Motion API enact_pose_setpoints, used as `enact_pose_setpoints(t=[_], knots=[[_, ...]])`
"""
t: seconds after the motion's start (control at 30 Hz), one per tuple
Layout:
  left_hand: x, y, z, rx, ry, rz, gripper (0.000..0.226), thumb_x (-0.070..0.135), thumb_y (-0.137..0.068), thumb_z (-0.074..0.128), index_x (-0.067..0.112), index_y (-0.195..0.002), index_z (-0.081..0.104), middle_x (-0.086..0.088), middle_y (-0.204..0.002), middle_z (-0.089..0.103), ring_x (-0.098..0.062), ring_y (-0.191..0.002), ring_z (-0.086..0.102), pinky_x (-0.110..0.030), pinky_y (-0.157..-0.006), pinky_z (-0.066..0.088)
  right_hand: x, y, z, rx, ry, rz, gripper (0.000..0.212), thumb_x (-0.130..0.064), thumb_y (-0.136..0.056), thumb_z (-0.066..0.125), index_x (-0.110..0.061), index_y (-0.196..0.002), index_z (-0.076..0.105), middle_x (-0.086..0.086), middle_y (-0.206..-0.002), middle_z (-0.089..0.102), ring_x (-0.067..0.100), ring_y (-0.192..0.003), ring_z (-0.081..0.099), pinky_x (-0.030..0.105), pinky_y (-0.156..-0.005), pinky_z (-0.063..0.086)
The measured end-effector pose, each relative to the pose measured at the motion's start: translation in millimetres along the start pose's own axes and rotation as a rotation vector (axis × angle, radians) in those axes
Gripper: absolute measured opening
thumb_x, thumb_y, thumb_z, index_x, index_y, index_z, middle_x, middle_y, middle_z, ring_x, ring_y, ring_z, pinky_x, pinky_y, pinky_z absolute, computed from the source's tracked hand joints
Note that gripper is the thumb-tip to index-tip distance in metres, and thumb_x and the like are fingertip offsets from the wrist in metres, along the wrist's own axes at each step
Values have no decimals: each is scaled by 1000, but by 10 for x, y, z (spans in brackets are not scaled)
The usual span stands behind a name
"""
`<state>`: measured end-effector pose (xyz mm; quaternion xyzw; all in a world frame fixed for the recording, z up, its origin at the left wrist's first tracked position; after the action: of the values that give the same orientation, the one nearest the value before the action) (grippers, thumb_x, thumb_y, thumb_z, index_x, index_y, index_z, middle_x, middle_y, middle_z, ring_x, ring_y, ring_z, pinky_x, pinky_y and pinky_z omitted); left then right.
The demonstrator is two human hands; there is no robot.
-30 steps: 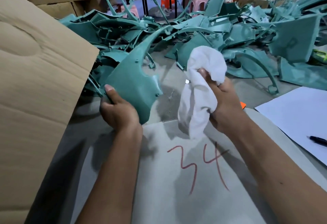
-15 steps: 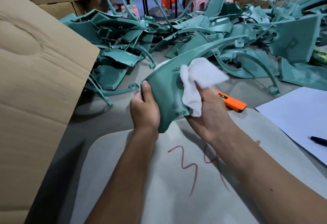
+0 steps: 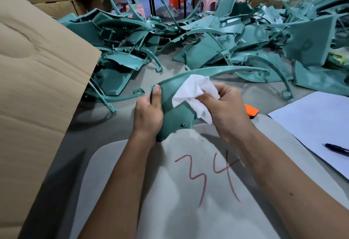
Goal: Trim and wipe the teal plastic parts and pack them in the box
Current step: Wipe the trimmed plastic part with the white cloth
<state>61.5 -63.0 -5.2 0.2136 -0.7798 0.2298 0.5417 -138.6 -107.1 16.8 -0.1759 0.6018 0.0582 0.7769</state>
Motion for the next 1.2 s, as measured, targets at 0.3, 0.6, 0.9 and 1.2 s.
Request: enact_pose_setpoints(t=[0.3, 0.6, 0.9, 1.2], knots=[[-102, 66, -66, 41, -3, -93, 62, 61, -103, 38, 8, -89, 68, -13, -94, 73, -36, -95, 68, -53, -89, 55, -113, -40, -767, 503, -246, -73, 12, -19, -100, 70, -12, -90, 69, -3, -72, 72, 10, -57, 63, 24, -51, 50], [-407, 75, -269, 226, 360, -374, 53, 58, -102, 47, 12, -87, 68, -6, -85, 75, -28, -82, 74, -35, -62, 62, 58, 17, -663, 572, -200, 69, 21, -28, -104, 63, -8, -103, 70, 14, -96, 78, 23, -81, 71, 42, -73, 61], [-120, 0, -332, 141, -98, -64, 60, 56, -105, 37, 11, -74, 62, -6, -76, 66, -29, -77, 62, -38, -68, 47, -127, -171, -701, 376, -424, -20, 28, -29, -107, 52, -11, -124, 65, 6, -106, 76, 20, -92, 74, 37, -86, 61], [-36, -12, -455, 194, -74, -7, 57, 46, -108, 37, 10, -68, 54, -4, -71, 61, -33, -78, 58, -42, -73, 47, 5, -97, -656, 396, -435, 72, 22, -37, -100, 64, -17, -99, 72, 7, -93, 78, 27, -84, 76, 48, -69, 63]])
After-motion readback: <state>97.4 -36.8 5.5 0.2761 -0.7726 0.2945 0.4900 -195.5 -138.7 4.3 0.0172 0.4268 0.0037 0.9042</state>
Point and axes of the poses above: each hand's wrist, its own y-axis away from the middle knuckle, its own z-axis out of the palm, x = y × z, the point moved 10 cm from there along -y, towards the middle knuckle
